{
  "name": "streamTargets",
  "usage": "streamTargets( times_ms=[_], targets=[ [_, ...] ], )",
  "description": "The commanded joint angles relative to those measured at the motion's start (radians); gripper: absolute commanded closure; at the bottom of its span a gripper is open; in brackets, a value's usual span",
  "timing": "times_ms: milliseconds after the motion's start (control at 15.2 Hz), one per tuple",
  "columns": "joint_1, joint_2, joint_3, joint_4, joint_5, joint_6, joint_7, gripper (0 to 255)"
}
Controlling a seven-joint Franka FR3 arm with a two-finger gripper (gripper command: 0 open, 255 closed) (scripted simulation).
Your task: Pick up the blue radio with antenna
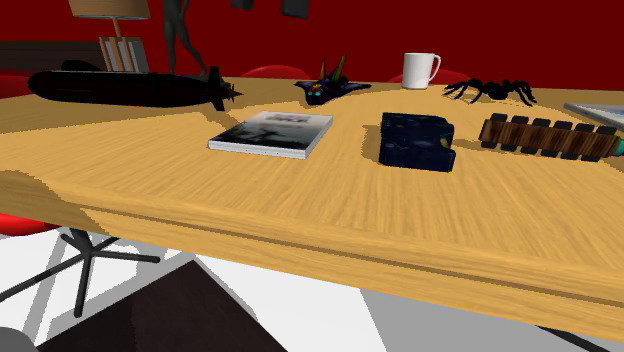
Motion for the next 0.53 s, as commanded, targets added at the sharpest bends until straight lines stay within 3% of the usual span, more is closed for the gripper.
streamTargets(
  times_ms=[0, 462],
  targets=[
    [0.0, 0.0, 0.0, 0.0, 0.0, 0.0, 0.0, 0],
    [0.049, 0.228, -0.055, 0.051, -0.06, 0.201, -0.22, 0]
  ],
)
